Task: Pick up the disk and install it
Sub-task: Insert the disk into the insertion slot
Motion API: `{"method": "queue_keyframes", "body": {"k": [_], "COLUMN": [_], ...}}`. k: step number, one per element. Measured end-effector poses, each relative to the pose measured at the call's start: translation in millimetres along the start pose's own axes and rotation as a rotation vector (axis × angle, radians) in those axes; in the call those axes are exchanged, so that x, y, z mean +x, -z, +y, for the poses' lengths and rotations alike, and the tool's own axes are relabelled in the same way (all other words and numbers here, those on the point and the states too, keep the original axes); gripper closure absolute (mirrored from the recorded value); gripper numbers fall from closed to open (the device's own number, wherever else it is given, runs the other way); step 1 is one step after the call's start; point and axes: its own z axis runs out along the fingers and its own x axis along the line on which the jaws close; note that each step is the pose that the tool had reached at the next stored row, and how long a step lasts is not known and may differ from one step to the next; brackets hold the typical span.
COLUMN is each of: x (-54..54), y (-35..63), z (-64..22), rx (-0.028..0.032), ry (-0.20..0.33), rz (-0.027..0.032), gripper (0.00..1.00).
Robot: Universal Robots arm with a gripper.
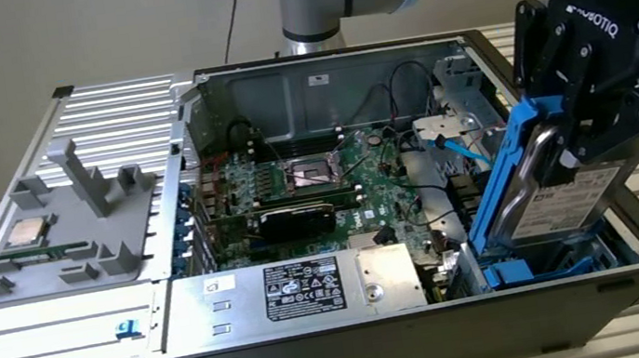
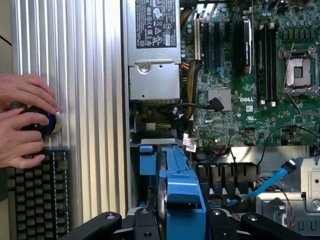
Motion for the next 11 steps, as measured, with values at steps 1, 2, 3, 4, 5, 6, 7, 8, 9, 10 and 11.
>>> {"method": "queue_keyframes", "body": {"k": [1, 2, 3, 4, 5, 6, 7, 8, 9, 10, 11], "x": [0.0, 0.1, 0.2, 0.2, 0.2, 0.3, 0.4, 0.5, 0.6, 0.8, 1.1], "y": [-0.6, -1.2, -1.9, -2.6, -3.4, -4.3, -5.1, -5.9, -6.5, -7.3, -7.8], "z": [0.0, 0.0, 0.0, 0.0, 0.0, 0.0, 0.0, 0.0, 0.0, 0.0, 0.0], "rx": [0.0, 0.0, 0.0, 0.0, 0.0, 0.0, 0.0001, 0.0001, 0.0001, 0.0001, 0.0001], "ry": [0.0, 0.001, 0.001, 0.002, 0.002, 0.002, 0.003, 0.003, 0.003, 0.004, 0.004], "rz": [0.0, 0.0, -0.0001, 0.0001, 0.0001, 0.0, -0.0001, 0.0, 0.0, -0.0002, 0.0], "gripper": [0.63, 0.63, 0.63, 0.63, 0.63, 0.63, 0.63, 0.63, 0.63, 0.63, 0.63]}}
